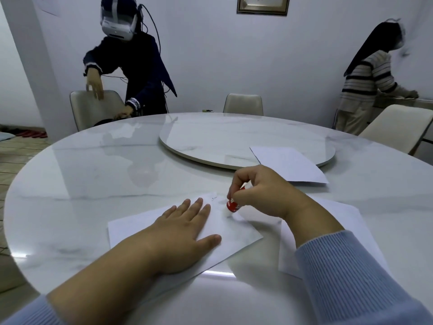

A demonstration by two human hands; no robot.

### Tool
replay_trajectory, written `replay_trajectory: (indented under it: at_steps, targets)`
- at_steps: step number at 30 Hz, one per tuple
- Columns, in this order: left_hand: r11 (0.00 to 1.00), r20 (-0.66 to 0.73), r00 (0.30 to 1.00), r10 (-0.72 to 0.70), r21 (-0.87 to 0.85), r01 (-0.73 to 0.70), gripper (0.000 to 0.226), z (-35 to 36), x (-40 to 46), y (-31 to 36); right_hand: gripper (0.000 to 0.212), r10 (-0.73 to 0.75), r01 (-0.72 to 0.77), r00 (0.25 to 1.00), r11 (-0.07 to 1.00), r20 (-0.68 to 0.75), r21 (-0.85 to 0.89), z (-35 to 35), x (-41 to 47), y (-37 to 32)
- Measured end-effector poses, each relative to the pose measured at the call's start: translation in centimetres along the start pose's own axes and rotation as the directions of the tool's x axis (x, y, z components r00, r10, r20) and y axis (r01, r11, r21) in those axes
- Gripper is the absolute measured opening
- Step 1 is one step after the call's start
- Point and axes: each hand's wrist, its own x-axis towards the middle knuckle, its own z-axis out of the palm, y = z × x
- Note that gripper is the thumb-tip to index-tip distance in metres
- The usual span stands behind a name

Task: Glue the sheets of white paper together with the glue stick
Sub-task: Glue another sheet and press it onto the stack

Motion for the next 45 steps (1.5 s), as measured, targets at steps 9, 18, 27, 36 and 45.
replay_trajectory:
  at_steps: [9, 18, 27, 36, 45]
  targets:
    - [1.000, 0.067, 0.998, 0.021, -0.017, -0.020, 0.070, -0.7, 0.1, -0.4, 0.011, -0.003, -0.132, 0.950, 0.903, 0.312, 0.408, -3.6, -2.1, 0.4]
    - [0.994, 0.157, 0.982, 0.105, -0.019, -0.103, 0.071, -2.1, 0.9, -0.5, 0.031, 0.247, 0.297, 0.818, 0.592, -0.519, 0.750, -2.9, 0.2, 2.4]
    - [0.961, 0.151, 0.953, 0.261, -0.135, -0.242, 0.074, -1.7, 0.4, 0.0, 0.038, 0.204, -0.168, 0.835, 0.979, -0.511, 0.115, 0.7, 2.7, 4.7]
    - [0.949, 0.129, 0.950, 0.285, -0.178, -0.261, 0.075, -1.1, 0.4, 0.3, 0.036, 0.259, -0.233, 0.760, 0.965, -0.597, 0.122, -2.2, 1.2, 4.4]
    - [0.936, 0.073, 0.947, 0.314, -0.191, -0.296, 0.068, -1.1, 0.1, 0.7, 0.079, 0.620, -0.471, 0.782, 0.523, -0.063, -0.710, -7.7, -4.3, 3.9]
